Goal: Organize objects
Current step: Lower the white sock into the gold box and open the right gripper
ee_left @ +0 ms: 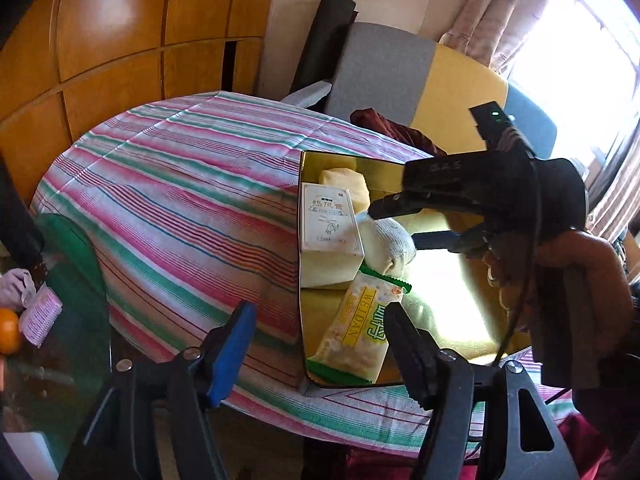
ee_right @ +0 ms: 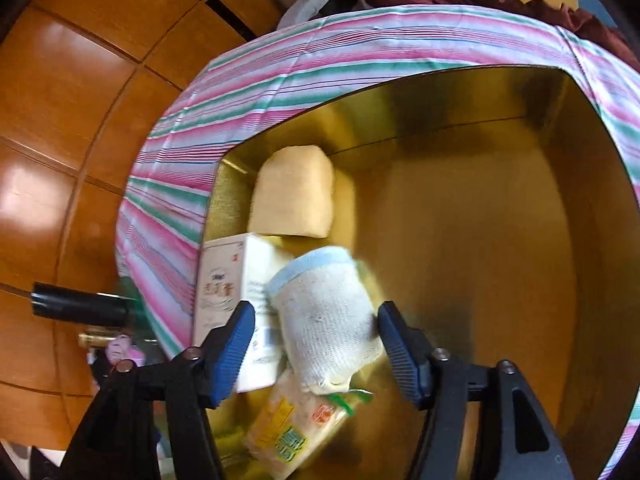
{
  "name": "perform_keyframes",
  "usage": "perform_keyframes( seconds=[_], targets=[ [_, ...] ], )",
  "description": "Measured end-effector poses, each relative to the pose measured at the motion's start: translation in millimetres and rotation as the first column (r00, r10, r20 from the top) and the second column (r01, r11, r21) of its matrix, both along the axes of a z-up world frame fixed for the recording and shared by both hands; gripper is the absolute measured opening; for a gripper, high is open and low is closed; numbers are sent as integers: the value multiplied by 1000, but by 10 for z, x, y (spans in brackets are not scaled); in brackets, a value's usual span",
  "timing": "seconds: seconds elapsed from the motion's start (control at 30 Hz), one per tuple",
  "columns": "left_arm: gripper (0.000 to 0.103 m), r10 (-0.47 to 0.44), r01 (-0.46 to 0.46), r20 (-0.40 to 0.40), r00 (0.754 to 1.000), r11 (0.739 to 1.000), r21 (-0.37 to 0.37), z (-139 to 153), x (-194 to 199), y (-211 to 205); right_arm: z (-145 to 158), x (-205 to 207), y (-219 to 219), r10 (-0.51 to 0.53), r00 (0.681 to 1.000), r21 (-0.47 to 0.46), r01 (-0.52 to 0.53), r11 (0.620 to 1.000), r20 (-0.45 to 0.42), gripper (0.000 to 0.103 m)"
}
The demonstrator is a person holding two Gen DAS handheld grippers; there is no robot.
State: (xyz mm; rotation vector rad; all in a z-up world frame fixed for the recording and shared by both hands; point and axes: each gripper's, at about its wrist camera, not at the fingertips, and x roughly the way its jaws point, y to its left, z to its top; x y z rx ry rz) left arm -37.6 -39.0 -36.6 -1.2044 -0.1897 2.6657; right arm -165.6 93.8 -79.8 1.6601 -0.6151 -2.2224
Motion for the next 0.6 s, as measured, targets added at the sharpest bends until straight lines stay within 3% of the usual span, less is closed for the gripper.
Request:
perform_keyframes(
  seconds=[0.2,0.6],
  targets=[
    [70,4,-5,-27,1000,1000,-30,28,30,19,169,181,187,-10,998,-9,10,1000,-58,67],
    [74,-29,21,-87,996,995,-96,148,164,247,705,833,673,53,958,228,13,974,-281,80]
  ],
)
